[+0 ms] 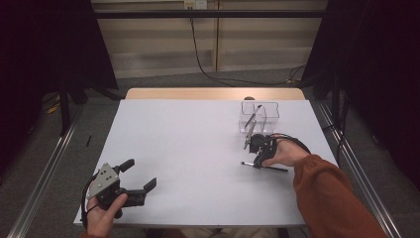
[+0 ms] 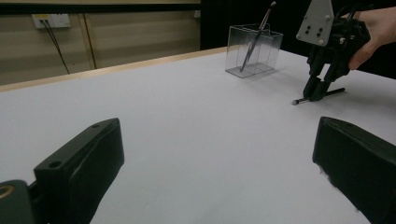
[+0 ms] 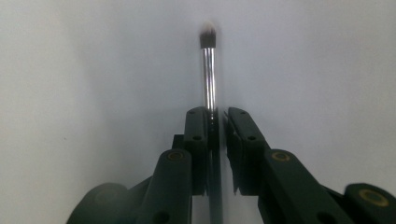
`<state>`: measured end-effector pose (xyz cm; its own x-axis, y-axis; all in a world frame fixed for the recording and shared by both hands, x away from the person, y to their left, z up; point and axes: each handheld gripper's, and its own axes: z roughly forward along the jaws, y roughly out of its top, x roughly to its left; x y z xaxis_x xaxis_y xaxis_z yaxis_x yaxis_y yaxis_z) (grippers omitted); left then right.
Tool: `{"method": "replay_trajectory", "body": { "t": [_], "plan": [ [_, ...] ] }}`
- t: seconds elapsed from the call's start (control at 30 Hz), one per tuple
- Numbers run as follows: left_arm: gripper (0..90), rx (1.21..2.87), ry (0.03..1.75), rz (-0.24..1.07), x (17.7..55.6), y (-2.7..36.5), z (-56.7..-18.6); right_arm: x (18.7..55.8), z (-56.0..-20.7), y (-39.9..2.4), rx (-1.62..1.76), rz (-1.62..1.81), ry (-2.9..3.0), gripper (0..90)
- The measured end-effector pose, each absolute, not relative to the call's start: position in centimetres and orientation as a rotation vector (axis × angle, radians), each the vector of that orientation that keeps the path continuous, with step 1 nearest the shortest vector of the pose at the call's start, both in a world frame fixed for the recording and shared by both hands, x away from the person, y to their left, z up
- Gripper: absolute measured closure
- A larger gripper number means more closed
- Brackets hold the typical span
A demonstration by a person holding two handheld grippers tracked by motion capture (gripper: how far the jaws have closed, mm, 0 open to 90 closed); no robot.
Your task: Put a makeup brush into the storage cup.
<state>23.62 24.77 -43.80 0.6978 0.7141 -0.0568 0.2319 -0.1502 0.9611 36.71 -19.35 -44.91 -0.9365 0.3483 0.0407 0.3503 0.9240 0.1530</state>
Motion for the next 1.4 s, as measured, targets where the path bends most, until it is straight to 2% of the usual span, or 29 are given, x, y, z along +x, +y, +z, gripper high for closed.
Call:
{"method": "replay_trajectory", "body": {
  "t": [0.17, 0.83, 1.4],
  "plan": [
    [2.1, 1.715, 0.764, 0.505, 23.6, 24.8, -43.8, 36.7, -44.9, -19.3, -0.552, -0.251, -3.059, 83.7],
    [2.1, 1.718, 0.769, 0.506, 23.7, 24.8, -43.9, 36.5, -44.7, -19.6, -0.573, -0.276, -3.056, 84.1],
    [2.1, 1.718, 0.775, 0.505, 23.8, 24.8, -44.0, 36.0, -42.1, -21.5, -0.684, -0.498, -3.055, 84.2]
  ]
}}
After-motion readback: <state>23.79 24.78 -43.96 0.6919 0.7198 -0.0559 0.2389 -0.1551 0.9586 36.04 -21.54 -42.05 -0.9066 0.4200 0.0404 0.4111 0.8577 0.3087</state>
